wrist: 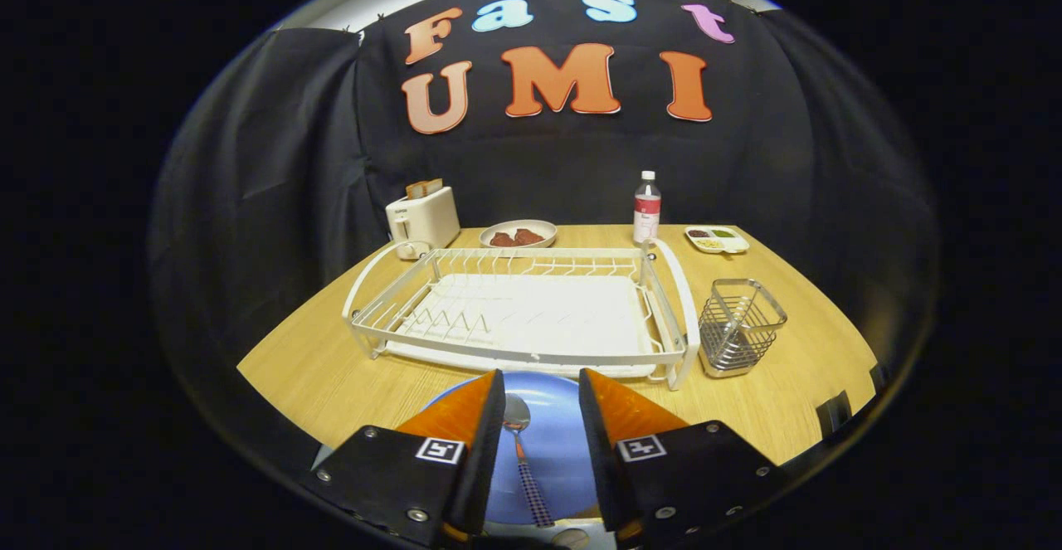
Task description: Take the plate from the dish rack, then take the spoon from the basket and place it into the plate.
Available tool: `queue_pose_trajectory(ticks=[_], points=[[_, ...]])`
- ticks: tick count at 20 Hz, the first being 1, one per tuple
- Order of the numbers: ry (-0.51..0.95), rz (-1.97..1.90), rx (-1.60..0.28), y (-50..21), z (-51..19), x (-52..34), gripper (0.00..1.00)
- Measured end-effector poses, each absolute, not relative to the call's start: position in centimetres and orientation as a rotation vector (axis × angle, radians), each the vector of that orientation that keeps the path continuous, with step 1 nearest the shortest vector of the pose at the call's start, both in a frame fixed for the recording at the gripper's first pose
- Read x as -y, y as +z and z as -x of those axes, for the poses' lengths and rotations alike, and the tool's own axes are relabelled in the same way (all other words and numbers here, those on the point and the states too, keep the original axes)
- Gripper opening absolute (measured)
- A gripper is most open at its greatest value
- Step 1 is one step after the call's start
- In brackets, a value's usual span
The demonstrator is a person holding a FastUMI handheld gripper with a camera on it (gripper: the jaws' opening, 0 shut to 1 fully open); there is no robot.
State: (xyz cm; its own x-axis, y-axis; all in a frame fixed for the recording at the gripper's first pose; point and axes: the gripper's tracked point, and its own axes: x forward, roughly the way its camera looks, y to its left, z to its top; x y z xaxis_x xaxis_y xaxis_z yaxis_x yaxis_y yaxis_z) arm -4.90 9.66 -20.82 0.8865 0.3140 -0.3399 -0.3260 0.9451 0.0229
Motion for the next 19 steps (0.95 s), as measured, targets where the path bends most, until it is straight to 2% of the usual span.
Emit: queue_pose_trajectory(ticks=[3,7,14,19], points=[[0.303,0.038,-0.311,-17.1,3.7,-8.7,0.78],[0.281,0.016,-0.257,-12.3,2.3,-8.2,0.97],[0.250,-0.006,-0.172,-5.5,0.3,-7.0,0.97],[0.218,-0.029,-0.132,-3.3,-1.1,-6.1,0.97]])
